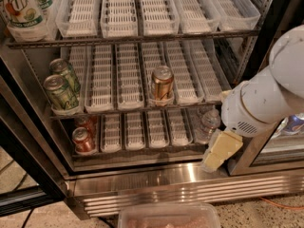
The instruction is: Pick orange can from middle shelf of fridge
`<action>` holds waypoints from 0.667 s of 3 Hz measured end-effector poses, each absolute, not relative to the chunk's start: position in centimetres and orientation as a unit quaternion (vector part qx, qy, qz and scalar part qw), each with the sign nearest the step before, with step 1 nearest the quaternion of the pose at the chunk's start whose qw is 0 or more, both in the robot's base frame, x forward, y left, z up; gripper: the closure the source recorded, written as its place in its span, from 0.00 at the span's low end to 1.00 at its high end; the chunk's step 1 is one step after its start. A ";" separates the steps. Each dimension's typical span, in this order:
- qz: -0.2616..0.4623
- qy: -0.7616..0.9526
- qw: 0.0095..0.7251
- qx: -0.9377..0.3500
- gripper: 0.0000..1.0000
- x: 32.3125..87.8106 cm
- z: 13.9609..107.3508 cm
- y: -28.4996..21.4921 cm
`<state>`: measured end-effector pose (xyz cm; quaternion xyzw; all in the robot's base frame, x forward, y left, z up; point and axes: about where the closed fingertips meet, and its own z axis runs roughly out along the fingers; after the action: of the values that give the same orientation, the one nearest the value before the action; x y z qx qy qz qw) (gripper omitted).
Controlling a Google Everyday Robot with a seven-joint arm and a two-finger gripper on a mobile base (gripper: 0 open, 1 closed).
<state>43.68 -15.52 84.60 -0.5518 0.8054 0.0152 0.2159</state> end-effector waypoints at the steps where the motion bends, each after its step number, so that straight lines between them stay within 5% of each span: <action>1: 0.025 0.804 0.238 -0.544 0.00 44.0 84.1 -14.6; 2: 0.047 0.818 0.281 -0.500 0.00 44.3 82.4 -13.3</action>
Offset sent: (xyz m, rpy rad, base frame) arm 0.0569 0.0310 -0.0173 0.3343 -0.3145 -0.2462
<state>44.27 -13.34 82.44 -0.5004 0.8176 0.0470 0.2809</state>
